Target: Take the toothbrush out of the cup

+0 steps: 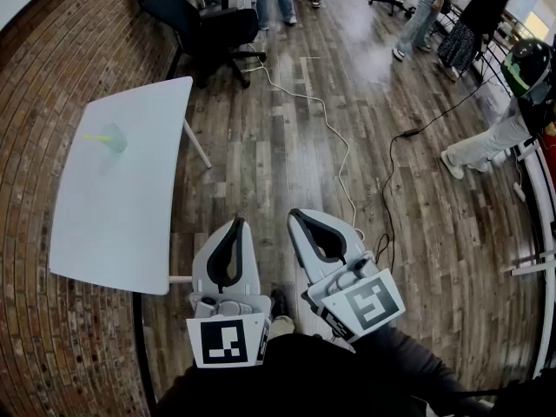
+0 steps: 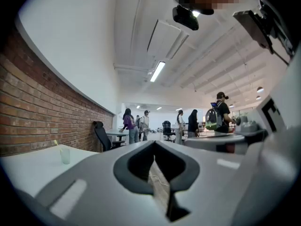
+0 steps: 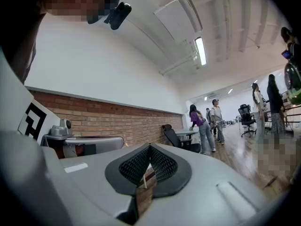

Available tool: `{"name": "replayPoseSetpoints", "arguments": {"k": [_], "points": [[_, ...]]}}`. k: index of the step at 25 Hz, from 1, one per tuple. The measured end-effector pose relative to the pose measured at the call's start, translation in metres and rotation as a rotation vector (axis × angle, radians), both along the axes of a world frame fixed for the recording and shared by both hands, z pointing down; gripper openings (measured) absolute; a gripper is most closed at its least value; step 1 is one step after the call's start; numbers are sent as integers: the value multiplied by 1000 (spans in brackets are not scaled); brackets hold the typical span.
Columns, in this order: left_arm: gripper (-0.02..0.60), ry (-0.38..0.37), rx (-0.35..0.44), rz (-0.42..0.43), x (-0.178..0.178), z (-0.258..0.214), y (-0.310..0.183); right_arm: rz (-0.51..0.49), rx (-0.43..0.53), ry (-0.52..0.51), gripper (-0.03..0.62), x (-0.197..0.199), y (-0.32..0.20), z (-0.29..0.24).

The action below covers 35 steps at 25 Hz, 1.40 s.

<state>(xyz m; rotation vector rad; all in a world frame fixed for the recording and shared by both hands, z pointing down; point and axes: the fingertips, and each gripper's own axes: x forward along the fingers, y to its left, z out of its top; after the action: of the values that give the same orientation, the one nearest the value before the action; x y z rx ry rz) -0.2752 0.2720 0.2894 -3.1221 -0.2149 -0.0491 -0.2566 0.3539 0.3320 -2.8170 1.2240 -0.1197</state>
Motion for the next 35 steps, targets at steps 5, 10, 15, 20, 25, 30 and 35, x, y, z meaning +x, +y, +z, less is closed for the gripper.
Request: {"name": "replayPoseSetpoints", "arguments": {"k": [5, 10, 15, 20, 25, 30, 35], "points": [[8, 2, 2, -5, 25, -4, -26, -2, 15, 7, 0, 27, -36, -33], [8, 17, 6, 3, 49, -4, -32, 1, 8, 14, 0, 49, -44, -37], [8, -20, 9, 15, 76, 4, -30, 13, 22, 14, 0, 79, -44, -36], [8, -20, 37, -7, 119, 11, -27, -5, 37, -12, 0, 122, -40, -23], [8, -57, 49, -43, 174, 22, -15, -18, 53, -25, 0, 185, -25, -18], [8, -81, 52, -114, 232, 25, -2, -86, 53, -51, 0, 246, -14, -11], [8, -70, 49, -185, 272, 21, 4, -180, 53, -50, 0, 288, -17, -13]]}}
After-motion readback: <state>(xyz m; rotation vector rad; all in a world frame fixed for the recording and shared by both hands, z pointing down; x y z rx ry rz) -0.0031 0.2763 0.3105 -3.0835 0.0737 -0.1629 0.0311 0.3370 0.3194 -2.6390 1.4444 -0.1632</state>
